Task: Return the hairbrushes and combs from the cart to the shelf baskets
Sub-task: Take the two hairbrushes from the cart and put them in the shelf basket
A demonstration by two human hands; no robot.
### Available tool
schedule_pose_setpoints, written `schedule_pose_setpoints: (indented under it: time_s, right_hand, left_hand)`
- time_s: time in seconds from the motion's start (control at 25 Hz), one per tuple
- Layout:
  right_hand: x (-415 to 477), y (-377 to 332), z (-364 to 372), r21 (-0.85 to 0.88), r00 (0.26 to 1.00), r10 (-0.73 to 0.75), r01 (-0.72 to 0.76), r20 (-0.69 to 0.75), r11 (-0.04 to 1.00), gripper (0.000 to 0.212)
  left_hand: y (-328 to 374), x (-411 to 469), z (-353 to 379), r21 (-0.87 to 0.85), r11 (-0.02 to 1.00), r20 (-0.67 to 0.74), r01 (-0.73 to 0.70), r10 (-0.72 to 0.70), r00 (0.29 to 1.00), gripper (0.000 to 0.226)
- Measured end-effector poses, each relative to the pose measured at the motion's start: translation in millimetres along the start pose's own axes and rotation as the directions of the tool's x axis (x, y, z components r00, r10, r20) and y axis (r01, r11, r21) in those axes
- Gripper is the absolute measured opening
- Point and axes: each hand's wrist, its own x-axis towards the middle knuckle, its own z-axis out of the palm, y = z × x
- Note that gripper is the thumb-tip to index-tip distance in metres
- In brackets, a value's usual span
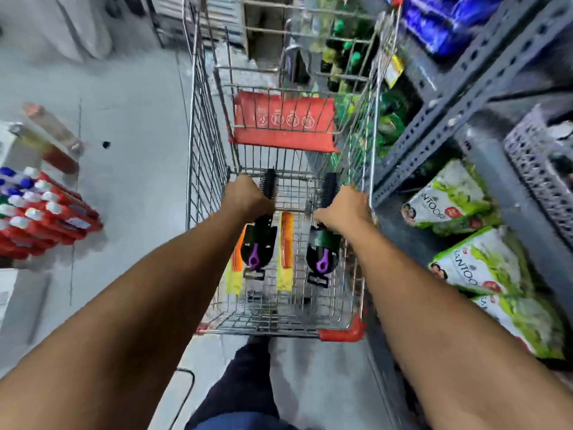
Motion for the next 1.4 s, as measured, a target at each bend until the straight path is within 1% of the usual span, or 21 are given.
schedule_pose_setpoints:
  time_s: [0.08, 0.2, 0.28, 0.36, 0.48, 0.56, 0.68, 0.8, 0.92, 1.0, 1.08, 1.12, 1.2, 1.28, 1.4]
  right_hand:
    - [-19, -6, -31, 0.007, 0.999, -0.02, 0.02, -0.037, 1.0, 0.041]
    - [-41, -9, -84, 0.045, 0.994, -0.035, 0.04, -0.105, 0.998, 0.047]
    - [-60, -1, -120, 0.062, 0.989, -0.052, 0.061, -0.138, 0.996, 0.05]
    - [-77, 12, -152, 0.074, 0.983, -0.045, 0.059, -0.175, 0.996, 0.048]
    - [-104, 45, -197, 0.108, 0.969, 0.018, 0.008, -0.246, 0.994, 0.041]
    - [-123, 78, -224, 0.139, 0.951, 0.07, -0.029, -0.301, 0.99, 0.036]
    - [-151, 127, -251, 0.148, 0.917, 0.142, -0.092, -0.374, 0.985, 0.035]
    - [-182, 187, -274, 0.218, 0.863, 0.27, -0.192, -0.426, 0.957, 0.033]
    - [-212, 243, -290, 0.234, 0.82, 0.363, -0.286, -0.443, 0.929, 0.037]
    - [-228, 274, -299, 0.261, 0.786, 0.425, -0.339, -0.45, 0.904, 0.035]
    - [-242, 304, -307, 0.305, 0.747, 0.487, -0.384, -0.452, 0.872, 0.032]
    - [-250, 324, -314, 0.328, 0.713, 0.529, -0.417, -0.46, 0.848, 0.031]
    - [-261, 344, -319, 0.341, 0.685, 0.568, -0.455, -0.457, 0.823, 0.029]
    - [-270, 371, -328, 0.374, 0.64, 0.625, -0.501, -0.448, 0.781, 0.029]
    - [-280, 400, -338, 0.394, 0.595, 0.685, -0.56, -0.421, 0.729, 0.03]
  left_hand:
    - [21, -24, -28, 0.033, 0.998, -0.021, -0.062, 0.062, 0.998, 0.035]
    - [64, -57, -65, -0.011, 0.989, -0.031, -0.15, 0.15, 0.988, 0.038]
    - [95, -83, -80, -0.015, 0.974, -0.023, -0.226, 0.225, 0.974, 0.034]
    - [123, -106, -88, -0.001, 0.956, -0.011, -0.294, 0.294, 0.956, 0.029]
    - [168, -142, -87, 0.015, 0.914, 0.023, -0.405, 0.404, 0.914, 0.024]
    - [201, -171, -76, 0.035, 0.88, 0.056, -0.474, 0.472, 0.88, 0.02]
    - [241, -206, -56, 0.028, 0.84, 0.109, -0.541, 0.536, 0.837, 0.019]
    - [283, -247, -23, 0.058, 0.761, 0.17, -0.646, 0.63, 0.758, 0.021]
    - [323, -289, 16, 0.083, 0.687, 0.202, -0.722, 0.698, 0.687, 0.029]
    - [345, -312, 42, 0.03, 0.66, 0.244, -0.751, 0.723, 0.646, 0.024]
    - [365, -333, 66, -0.028, 0.639, 0.296, -0.769, 0.74, 0.604, 0.028]
    - [382, -347, 82, -0.024, 0.618, 0.332, -0.786, 0.746, 0.577, 0.032]
    - [394, -361, 98, 0.002, 0.57, 0.359, -0.821, 0.766, 0.533, 0.036]
    - [416, -381, 120, -0.013, 0.547, 0.397, -0.837, 0.771, 0.498, 0.031]
    - [443, -403, 145, -0.044, 0.515, 0.448, -0.856, 0.776, 0.444, 0.027]
